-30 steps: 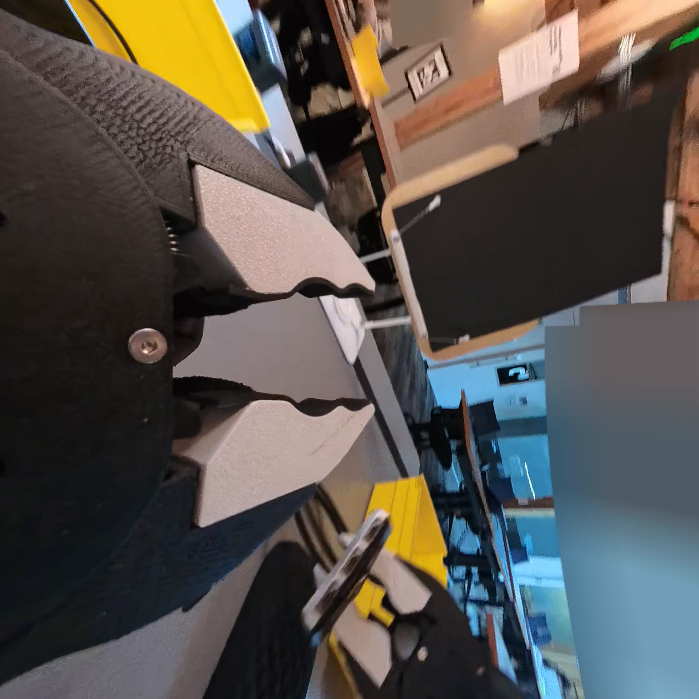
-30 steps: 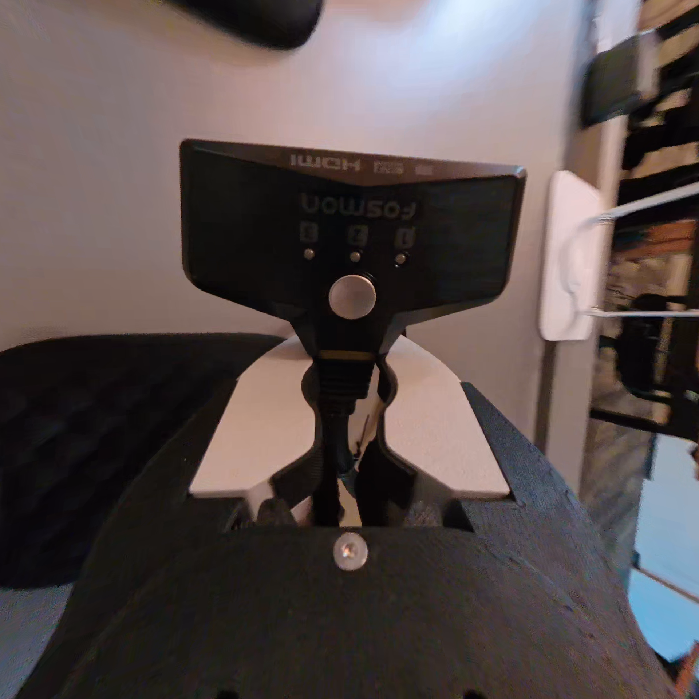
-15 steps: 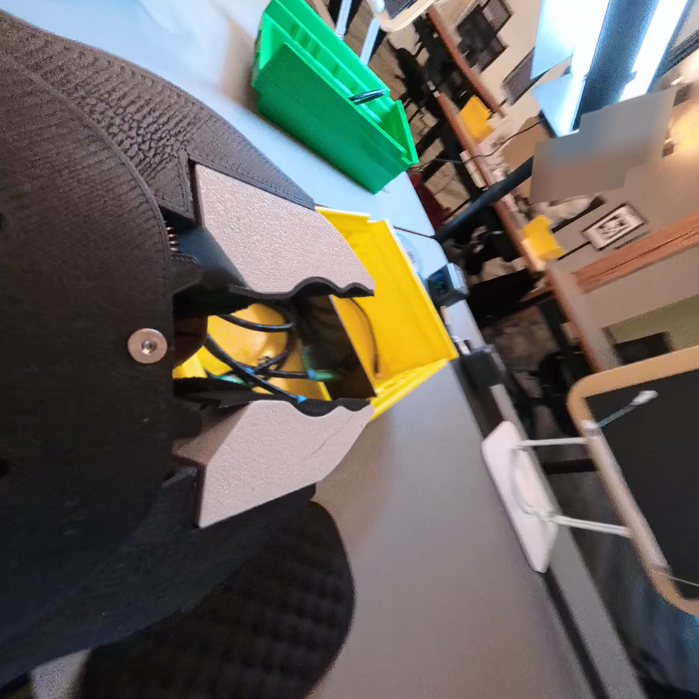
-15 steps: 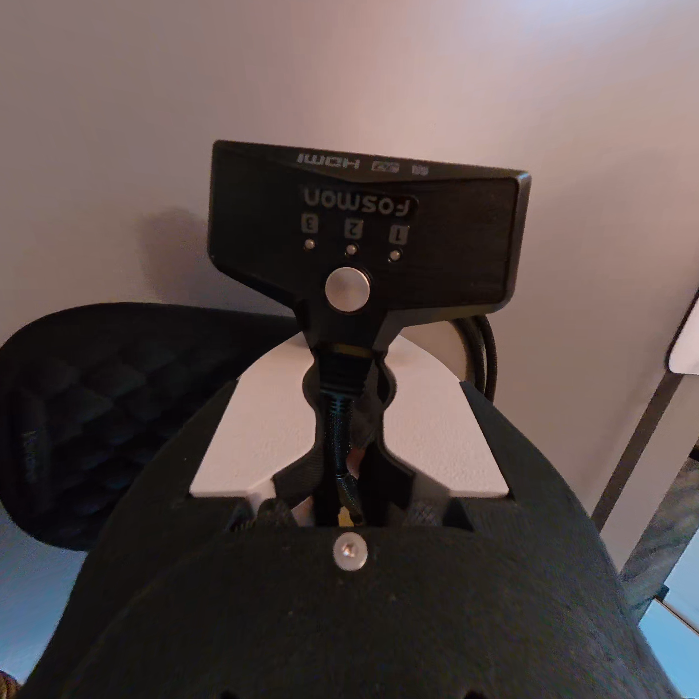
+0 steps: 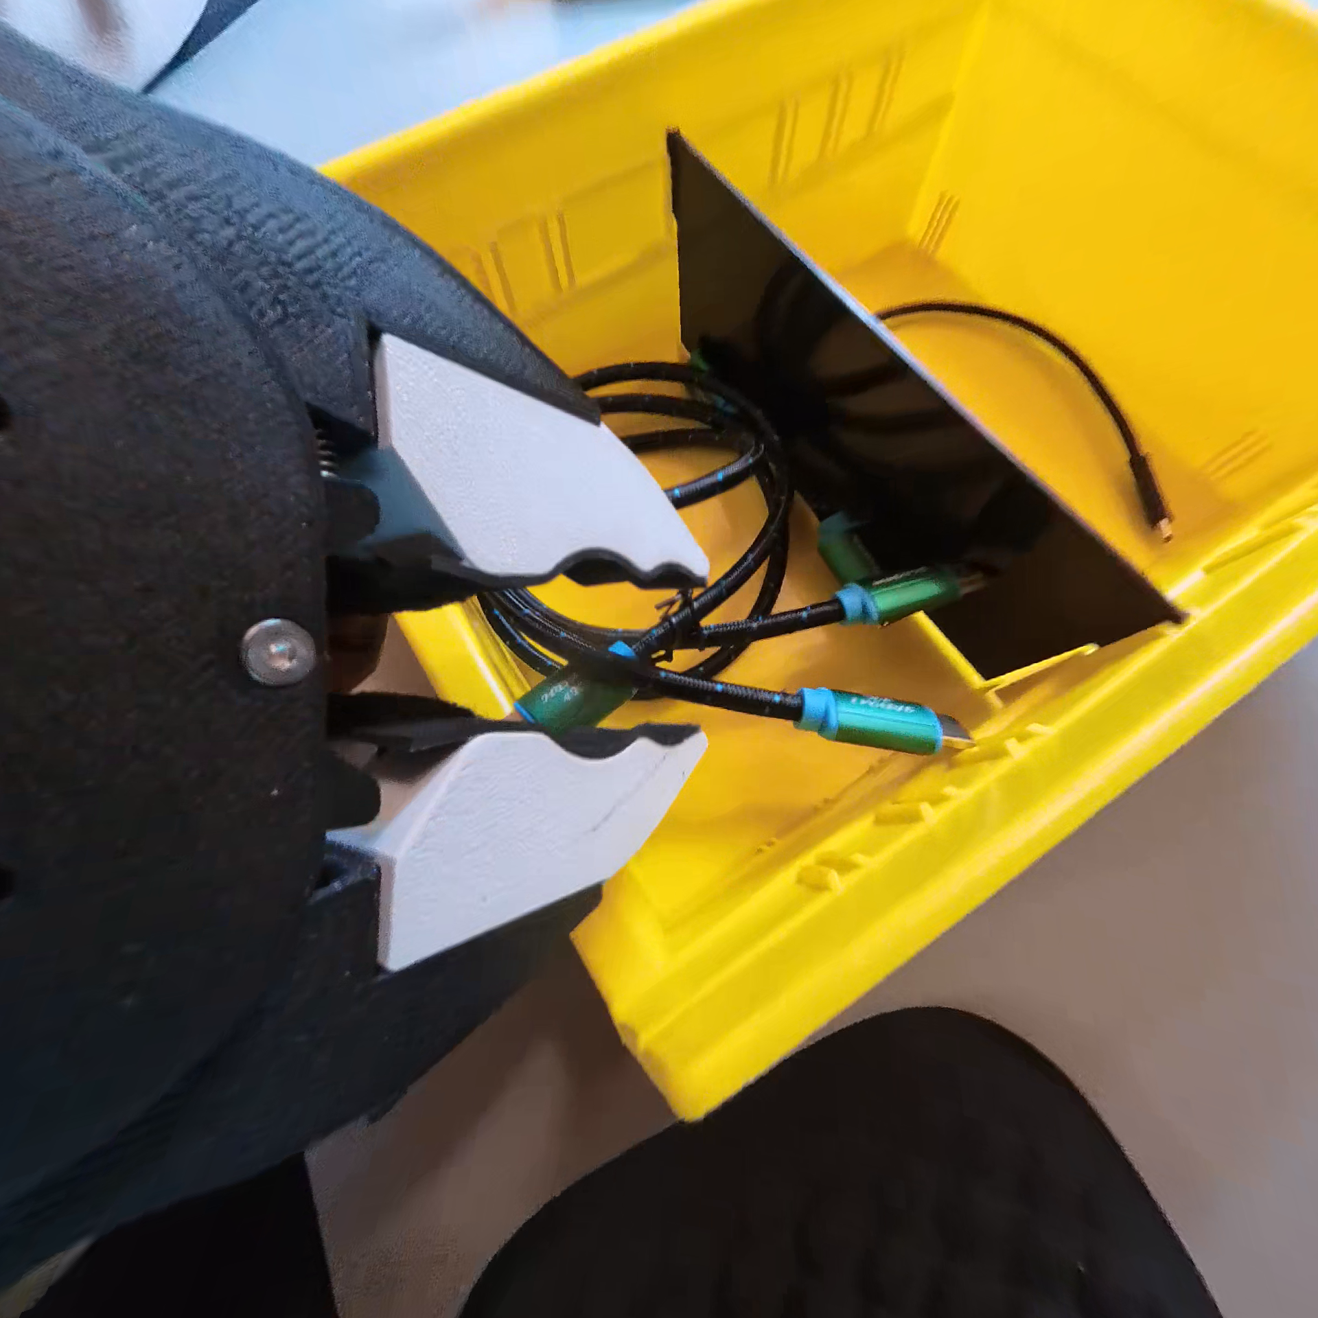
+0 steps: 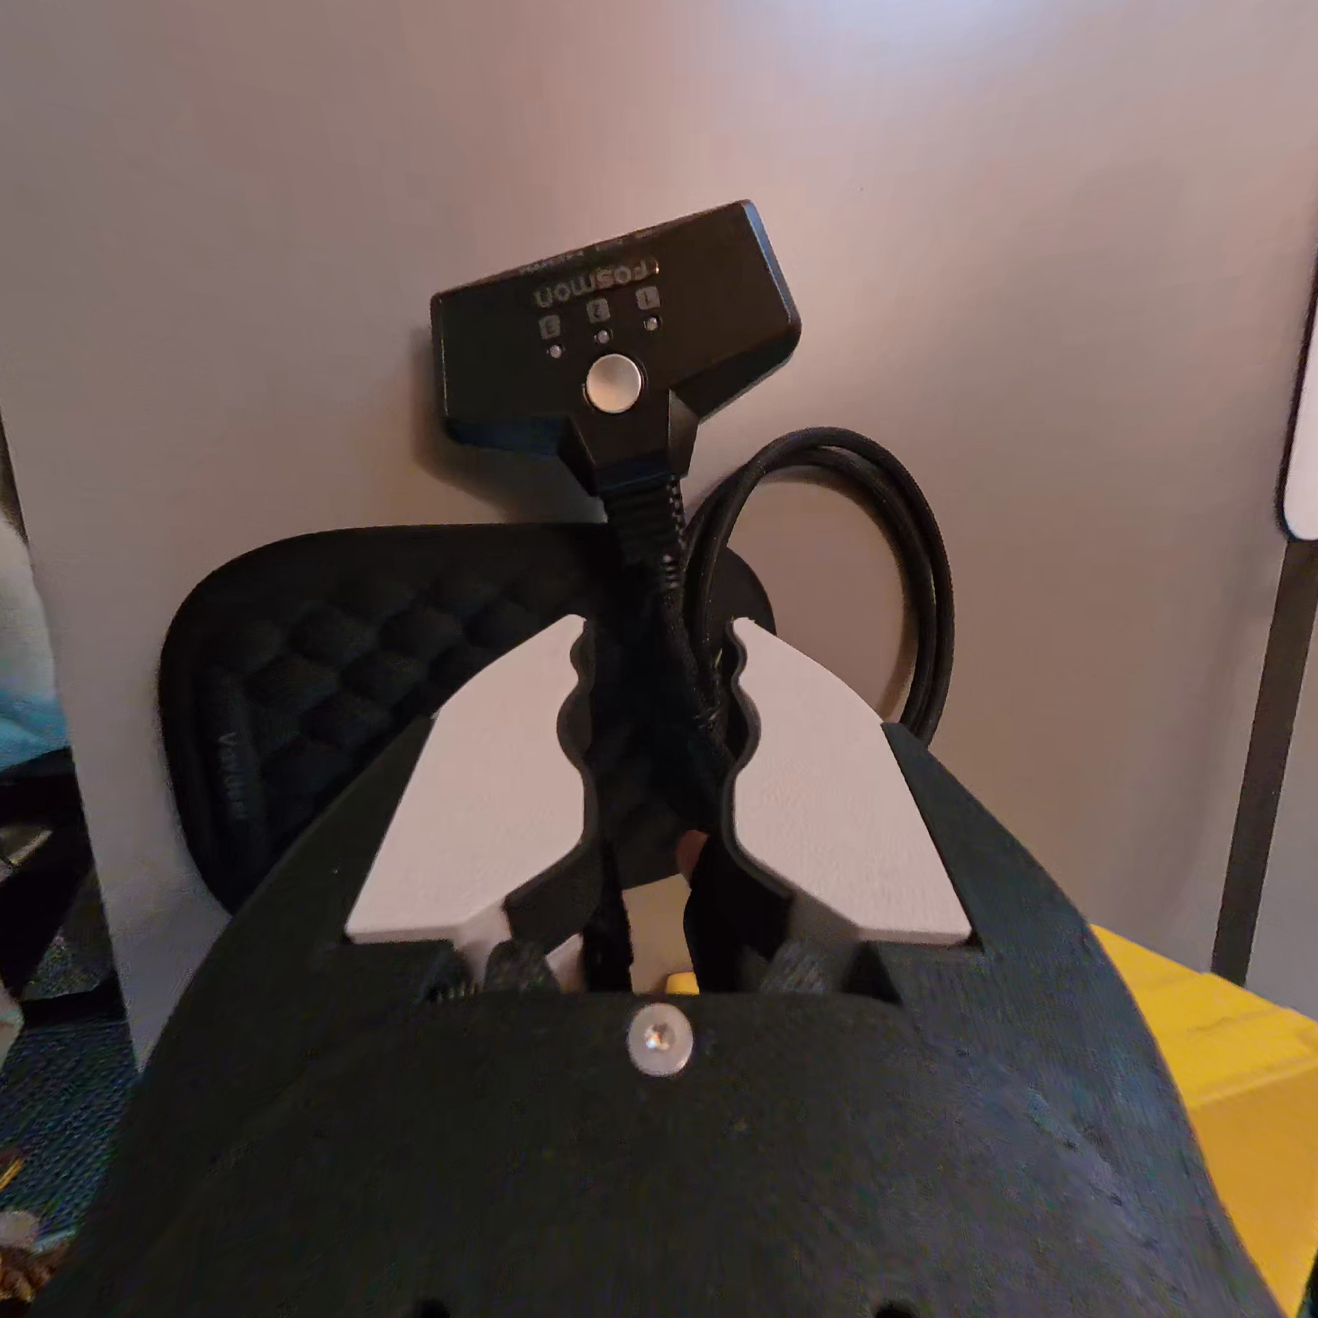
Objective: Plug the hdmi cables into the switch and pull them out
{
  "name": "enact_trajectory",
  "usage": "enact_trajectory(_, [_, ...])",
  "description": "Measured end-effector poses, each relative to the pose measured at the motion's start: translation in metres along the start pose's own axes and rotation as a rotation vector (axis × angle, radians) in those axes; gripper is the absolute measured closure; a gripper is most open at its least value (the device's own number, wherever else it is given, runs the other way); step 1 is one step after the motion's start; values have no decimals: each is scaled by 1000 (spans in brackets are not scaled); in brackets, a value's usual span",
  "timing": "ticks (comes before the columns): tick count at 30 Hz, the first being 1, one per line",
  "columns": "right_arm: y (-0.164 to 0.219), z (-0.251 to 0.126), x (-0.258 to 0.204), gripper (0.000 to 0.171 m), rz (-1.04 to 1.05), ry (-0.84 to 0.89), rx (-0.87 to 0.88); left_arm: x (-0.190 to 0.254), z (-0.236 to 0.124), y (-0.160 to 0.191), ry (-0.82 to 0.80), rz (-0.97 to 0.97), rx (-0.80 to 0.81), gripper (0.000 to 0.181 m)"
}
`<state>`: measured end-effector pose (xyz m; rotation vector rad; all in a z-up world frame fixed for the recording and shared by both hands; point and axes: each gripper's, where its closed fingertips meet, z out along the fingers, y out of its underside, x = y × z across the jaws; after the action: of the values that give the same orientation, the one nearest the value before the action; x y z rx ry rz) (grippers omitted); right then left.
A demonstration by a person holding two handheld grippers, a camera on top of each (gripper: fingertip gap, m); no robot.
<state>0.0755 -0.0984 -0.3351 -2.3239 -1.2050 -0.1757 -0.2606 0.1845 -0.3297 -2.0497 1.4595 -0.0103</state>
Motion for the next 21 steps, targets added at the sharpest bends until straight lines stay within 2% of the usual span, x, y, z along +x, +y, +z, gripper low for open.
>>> enact_trajectory(3, [3, -7, -1, 136, 26, 29, 19, 6, 8, 6, 33, 25, -30, 171])
enact_trajectory(6, [9, -12, 2, 136, 46, 68, 15, -12, -10, -7, -91, -3, 72, 173])
enact_trajectory(12, [6, -21, 10, 137, 45, 143, 60, -76, -92, -52, -332, -277, 588, 174])
enact_trajectory(15, [0, -24, 16, 137, 39, 189, 95, -87, -141, -73, -372, -344, 890, 175])
enact_trajectory(18, [-17, -29, 19, 137, 35, 226, 196, -76, -182, -92, -263, -397, 1159, 175])
enact_trajectory(21, [-44, -37, 24, 137, 54, 265, 360, -47, -200, -113, -18, -429, 1297, 175])
